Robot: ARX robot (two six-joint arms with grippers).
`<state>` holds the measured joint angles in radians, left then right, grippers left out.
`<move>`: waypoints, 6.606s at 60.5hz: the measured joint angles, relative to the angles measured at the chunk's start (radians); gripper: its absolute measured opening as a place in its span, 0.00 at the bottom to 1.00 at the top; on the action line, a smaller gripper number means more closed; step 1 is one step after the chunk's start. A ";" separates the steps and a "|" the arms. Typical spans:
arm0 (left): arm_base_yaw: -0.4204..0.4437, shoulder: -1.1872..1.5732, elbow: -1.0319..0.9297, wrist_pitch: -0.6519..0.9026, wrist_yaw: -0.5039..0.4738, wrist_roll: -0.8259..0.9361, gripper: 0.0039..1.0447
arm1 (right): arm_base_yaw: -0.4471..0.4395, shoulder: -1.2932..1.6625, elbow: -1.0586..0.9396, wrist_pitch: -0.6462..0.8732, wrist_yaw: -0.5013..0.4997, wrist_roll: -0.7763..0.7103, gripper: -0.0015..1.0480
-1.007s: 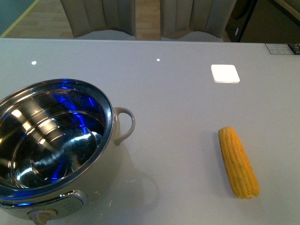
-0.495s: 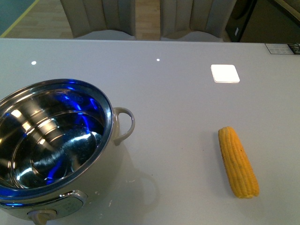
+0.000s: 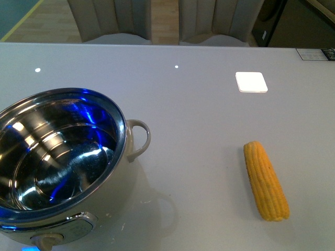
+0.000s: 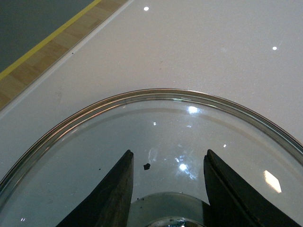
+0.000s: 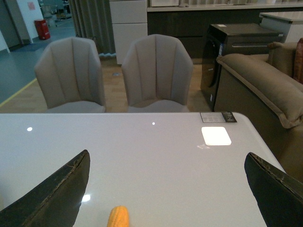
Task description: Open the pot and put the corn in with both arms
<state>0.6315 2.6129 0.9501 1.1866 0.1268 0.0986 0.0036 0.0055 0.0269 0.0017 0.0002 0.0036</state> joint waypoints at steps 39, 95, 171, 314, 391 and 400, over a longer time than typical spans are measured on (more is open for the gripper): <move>0.002 -0.184 -0.069 -0.013 -0.003 0.001 0.93 | 0.000 0.000 0.000 0.000 0.000 0.000 0.91; -0.206 -1.169 -0.517 -0.174 0.274 -0.133 0.67 | 0.000 0.000 0.000 0.000 0.000 0.000 0.91; -0.629 -2.105 -0.937 -0.686 -0.127 -0.109 0.03 | 0.000 0.000 0.000 0.000 0.000 0.000 0.91; -0.629 -2.607 -0.937 -1.186 -0.127 -0.106 0.93 | 0.067 0.884 0.212 -0.200 -0.058 0.160 0.91; -0.630 -2.607 -0.937 -1.186 -0.127 -0.106 0.93 | 0.251 2.190 0.669 0.274 -0.005 -0.019 0.55; -0.629 -2.607 -0.937 -1.186 -0.127 -0.106 0.93 | 0.238 2.169 0.649 0.278 -0.016 -0.019 0.39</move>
<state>0.0021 0.0055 0.0132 0.0006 -0.0002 -0.0071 0.2417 2.1750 0.6762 0.2794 -0.0162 -0.0158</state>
